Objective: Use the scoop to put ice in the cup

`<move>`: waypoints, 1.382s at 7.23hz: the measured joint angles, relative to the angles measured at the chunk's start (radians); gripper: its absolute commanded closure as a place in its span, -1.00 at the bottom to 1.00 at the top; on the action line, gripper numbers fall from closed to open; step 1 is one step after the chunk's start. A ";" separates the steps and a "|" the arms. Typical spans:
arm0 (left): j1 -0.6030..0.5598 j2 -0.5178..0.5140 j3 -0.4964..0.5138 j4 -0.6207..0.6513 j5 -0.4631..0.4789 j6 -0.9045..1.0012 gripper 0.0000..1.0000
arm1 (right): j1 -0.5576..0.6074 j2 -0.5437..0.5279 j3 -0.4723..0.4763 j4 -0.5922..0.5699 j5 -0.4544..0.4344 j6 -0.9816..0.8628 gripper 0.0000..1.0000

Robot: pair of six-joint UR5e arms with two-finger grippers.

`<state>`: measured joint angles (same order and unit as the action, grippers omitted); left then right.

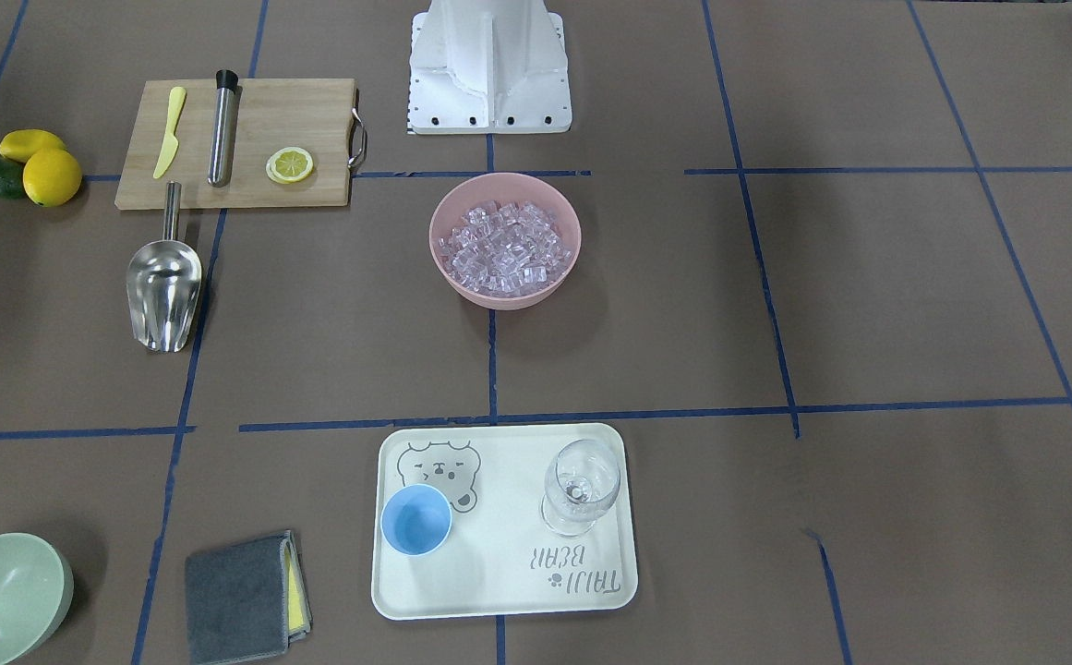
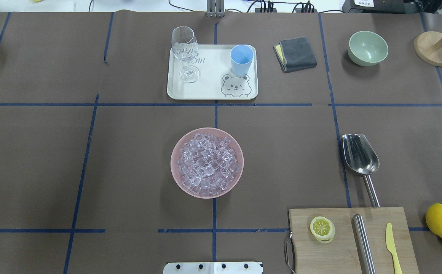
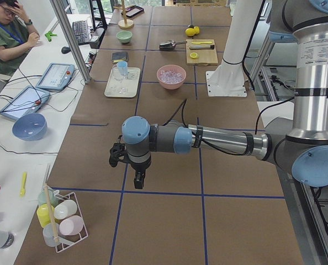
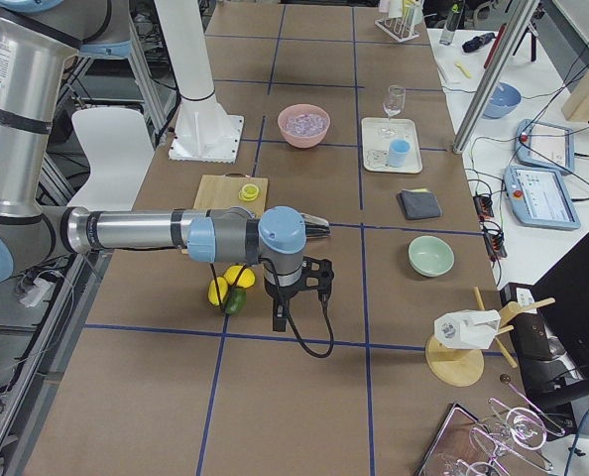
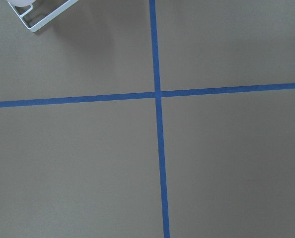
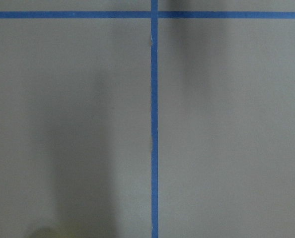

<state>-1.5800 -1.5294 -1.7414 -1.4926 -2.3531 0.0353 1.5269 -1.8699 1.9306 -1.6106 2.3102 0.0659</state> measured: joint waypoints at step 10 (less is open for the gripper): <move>0.016 -0.045 -0.016 -0.046 -0.016 -0.005 -1.00 | -0.041 0.078 0.019 0.003 0.006 0.017 -1.00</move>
<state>-1.5644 -1.5745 -1.7569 -1.5382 -2.3695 0.0300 1.4861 -1.7922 1.9494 -1.6073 2.3161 0.0826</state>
